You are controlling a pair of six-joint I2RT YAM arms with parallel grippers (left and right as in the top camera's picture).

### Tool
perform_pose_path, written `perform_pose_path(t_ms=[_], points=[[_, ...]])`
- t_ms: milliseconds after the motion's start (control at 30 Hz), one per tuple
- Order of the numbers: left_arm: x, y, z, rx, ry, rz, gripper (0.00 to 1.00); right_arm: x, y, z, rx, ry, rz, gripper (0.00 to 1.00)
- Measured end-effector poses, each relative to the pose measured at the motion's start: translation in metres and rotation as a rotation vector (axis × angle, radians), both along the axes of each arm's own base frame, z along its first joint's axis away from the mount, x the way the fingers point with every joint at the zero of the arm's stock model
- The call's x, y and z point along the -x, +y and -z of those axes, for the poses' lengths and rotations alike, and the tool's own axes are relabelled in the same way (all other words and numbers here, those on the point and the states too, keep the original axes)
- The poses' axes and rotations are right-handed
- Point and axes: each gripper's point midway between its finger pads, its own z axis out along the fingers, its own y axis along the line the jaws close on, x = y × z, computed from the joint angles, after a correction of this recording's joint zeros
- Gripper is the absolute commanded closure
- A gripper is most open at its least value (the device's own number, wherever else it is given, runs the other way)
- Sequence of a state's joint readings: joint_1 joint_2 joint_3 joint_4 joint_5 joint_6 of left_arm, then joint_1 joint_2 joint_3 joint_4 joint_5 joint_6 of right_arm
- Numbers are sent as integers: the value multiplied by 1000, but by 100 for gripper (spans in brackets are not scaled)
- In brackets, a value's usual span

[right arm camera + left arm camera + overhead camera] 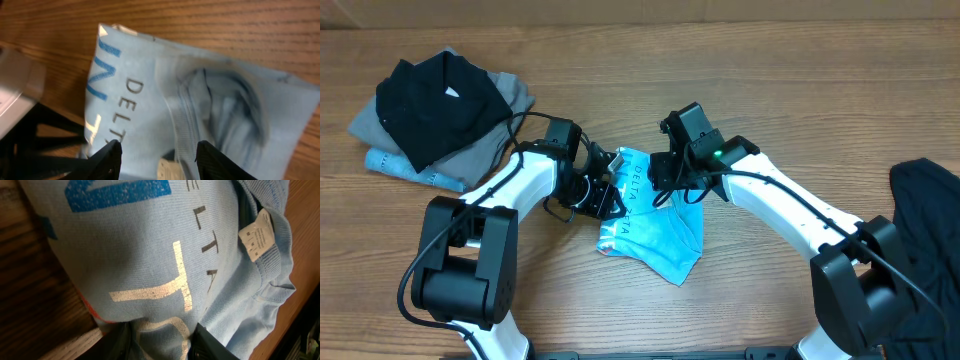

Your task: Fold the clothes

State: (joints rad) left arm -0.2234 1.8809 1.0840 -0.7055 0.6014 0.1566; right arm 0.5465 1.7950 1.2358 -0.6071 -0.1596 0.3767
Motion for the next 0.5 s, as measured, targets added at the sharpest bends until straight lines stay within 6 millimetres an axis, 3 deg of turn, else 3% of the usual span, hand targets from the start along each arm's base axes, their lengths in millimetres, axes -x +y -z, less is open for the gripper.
perform_pose_path(t_ms=[167, 233, 333, 400, 500], points=[[0, 0, 0, 1, -2, 0, 59, 0, 0, 35, 72, 34, -2, 60], [0, 0, 0, 1, -2, 0, 59, -1, -1, 45, 90, 40, 1, 70], [0, 0, 0, 1, -2, 0, 58, -6, -1, 49, 92, 30, 10, 81], [0, 0, 0, 1, -3, 0, 58, -10, -3, 49, 102, 16, 32, 96], [0, 0, 0, 1, -3, 0, 58, -9, -14, 51, 148, 20, 65, 96]])
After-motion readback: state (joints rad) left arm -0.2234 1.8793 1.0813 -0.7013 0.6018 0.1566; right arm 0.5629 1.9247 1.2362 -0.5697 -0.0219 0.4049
